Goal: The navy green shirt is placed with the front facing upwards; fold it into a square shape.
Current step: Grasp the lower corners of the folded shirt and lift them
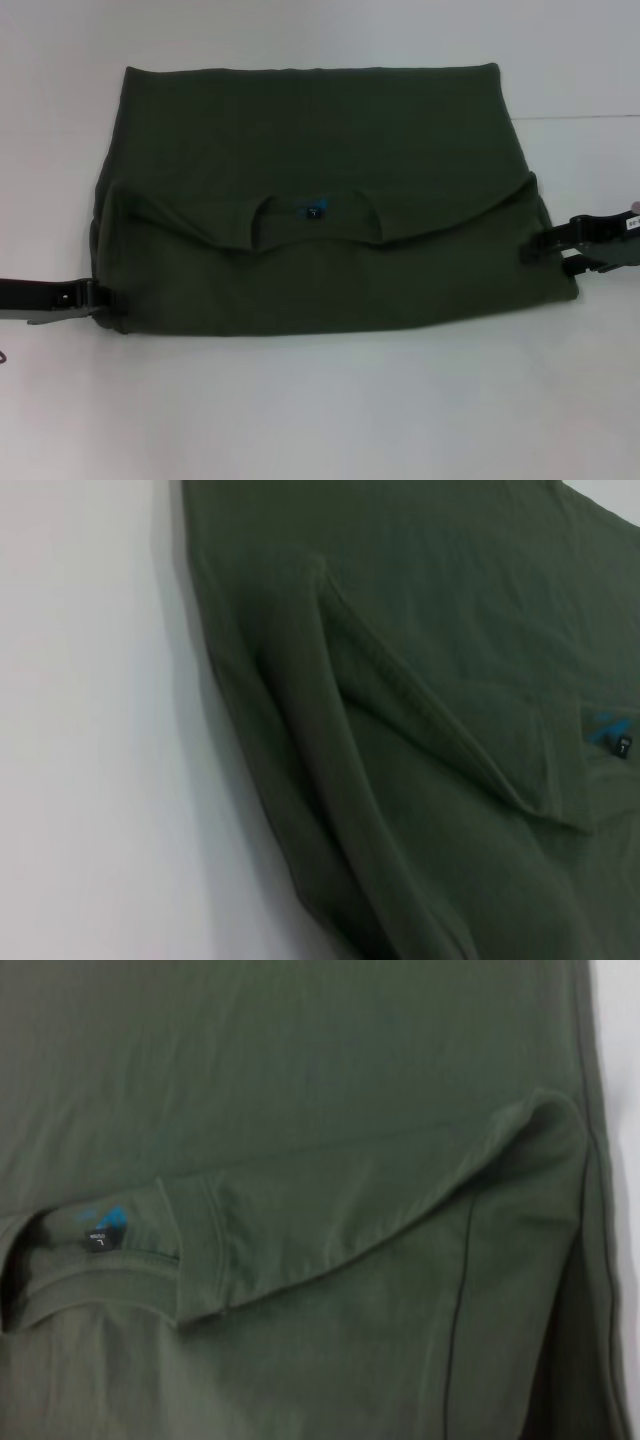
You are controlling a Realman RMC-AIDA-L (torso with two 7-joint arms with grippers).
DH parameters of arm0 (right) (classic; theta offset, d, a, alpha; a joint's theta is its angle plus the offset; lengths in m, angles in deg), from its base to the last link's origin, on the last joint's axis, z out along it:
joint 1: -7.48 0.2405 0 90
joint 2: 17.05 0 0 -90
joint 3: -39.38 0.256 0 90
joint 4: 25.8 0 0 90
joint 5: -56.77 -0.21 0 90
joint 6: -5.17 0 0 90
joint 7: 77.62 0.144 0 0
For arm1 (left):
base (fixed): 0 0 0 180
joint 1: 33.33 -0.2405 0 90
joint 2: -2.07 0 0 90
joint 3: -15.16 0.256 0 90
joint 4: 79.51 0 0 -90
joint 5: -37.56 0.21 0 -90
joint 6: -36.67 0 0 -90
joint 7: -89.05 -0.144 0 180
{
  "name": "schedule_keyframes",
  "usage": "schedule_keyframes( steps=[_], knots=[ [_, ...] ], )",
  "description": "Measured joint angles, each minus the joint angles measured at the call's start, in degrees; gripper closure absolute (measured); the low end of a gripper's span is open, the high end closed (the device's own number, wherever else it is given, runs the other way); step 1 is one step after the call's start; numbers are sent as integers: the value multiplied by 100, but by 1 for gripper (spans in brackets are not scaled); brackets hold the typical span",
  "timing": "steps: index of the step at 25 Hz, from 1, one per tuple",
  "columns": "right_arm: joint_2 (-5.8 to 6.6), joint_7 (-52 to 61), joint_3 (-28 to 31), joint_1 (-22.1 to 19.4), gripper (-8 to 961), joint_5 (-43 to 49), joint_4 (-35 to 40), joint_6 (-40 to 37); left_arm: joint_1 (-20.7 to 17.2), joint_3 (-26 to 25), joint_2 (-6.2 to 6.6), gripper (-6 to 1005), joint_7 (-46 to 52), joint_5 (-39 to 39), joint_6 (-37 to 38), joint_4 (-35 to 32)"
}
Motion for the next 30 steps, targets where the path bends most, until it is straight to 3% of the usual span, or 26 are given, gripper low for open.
schedule_keyframes(
  steps=[13, 27, 30],
  knots=[
    [-203, -18, -68, 113, 98, 4, -99, 240, 19, 0, 9, 909, 1, 0, -5, 0],
    [-211, 28, -187, 82, 205, 96, -106, 344, 17, -17, 19, 909, 1, -2, -13, 0],
    [-211, 21, -189, 77, 326, 97, -102, 345, 17, -14, 19, 909, 1, -1, -12, 0]
  ],
)
